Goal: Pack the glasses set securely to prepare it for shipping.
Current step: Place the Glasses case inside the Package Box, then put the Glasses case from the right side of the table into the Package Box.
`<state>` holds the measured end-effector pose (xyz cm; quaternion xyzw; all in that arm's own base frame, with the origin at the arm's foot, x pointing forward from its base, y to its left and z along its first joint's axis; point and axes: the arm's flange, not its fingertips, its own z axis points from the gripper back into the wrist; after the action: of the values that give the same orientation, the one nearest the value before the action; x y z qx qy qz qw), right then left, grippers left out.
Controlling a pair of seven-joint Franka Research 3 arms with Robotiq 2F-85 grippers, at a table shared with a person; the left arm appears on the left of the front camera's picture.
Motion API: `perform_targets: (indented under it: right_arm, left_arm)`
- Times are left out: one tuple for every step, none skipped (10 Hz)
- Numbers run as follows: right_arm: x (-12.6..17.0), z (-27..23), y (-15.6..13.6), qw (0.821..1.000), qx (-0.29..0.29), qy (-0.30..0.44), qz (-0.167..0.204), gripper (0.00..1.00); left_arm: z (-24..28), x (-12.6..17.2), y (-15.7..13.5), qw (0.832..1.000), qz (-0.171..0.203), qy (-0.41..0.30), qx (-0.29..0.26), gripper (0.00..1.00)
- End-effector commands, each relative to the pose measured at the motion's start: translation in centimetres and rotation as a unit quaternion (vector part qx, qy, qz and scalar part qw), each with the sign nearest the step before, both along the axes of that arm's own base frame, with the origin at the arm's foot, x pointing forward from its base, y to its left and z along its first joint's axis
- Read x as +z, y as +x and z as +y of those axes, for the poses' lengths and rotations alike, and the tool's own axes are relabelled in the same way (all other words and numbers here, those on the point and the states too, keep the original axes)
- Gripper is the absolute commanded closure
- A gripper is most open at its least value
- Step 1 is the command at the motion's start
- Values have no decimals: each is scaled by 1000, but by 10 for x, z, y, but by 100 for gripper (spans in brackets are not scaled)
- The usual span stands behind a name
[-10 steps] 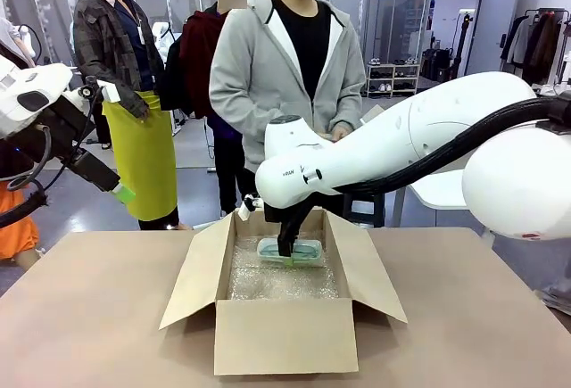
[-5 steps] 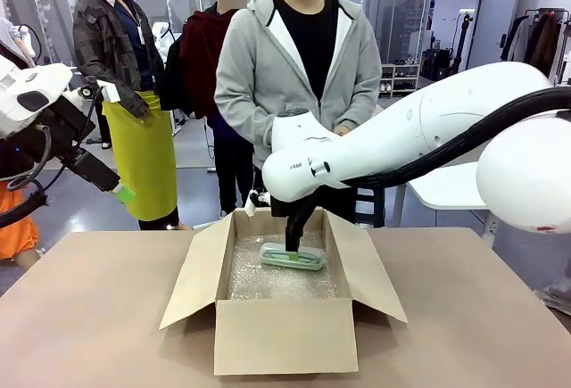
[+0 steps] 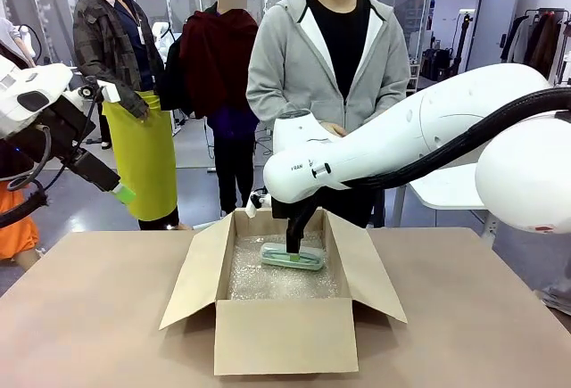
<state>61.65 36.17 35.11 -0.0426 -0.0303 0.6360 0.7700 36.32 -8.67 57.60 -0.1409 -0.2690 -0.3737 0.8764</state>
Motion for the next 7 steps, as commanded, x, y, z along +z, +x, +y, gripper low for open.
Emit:
perform_targets:
  right_arm:
    - [2, 4, 0, 1000, -4, 0, -4, 3]
    - [2, 4, 0, 1000, -4, 0, -4, 3]
    - [2, 4, 0, 1000, -4, 0, -4, 3]
    - [2, 4, 0, 1000, -4, 0, -4, 3]
    - [2, 4, 0, 1000, -4, 0, -4, 3]
    - [2, 4, 0, 1000, -4, 0, -4, 3]
    - [2, 4, 0, 1000, -4, 0, -4, 3]
  left_arm:
    - [3, 1, 0, 1000, -2, -9, -13, 0]
    - [3, 1, 0, 1000, -2, -9, -13, 0]
    - [3, 1, 0, 1000, -2, -9, -13, 0]
    - [3, 1, 0, 1000, -2, -9, -13, 0]
    - [3, 1, 0, 1000, -2, -9, -13, 0]
    - [3, 1, 0, 1000, -2, -9, -13, 0]
    - [3, 1, 0, 1000, -2, -9, -13, 0]
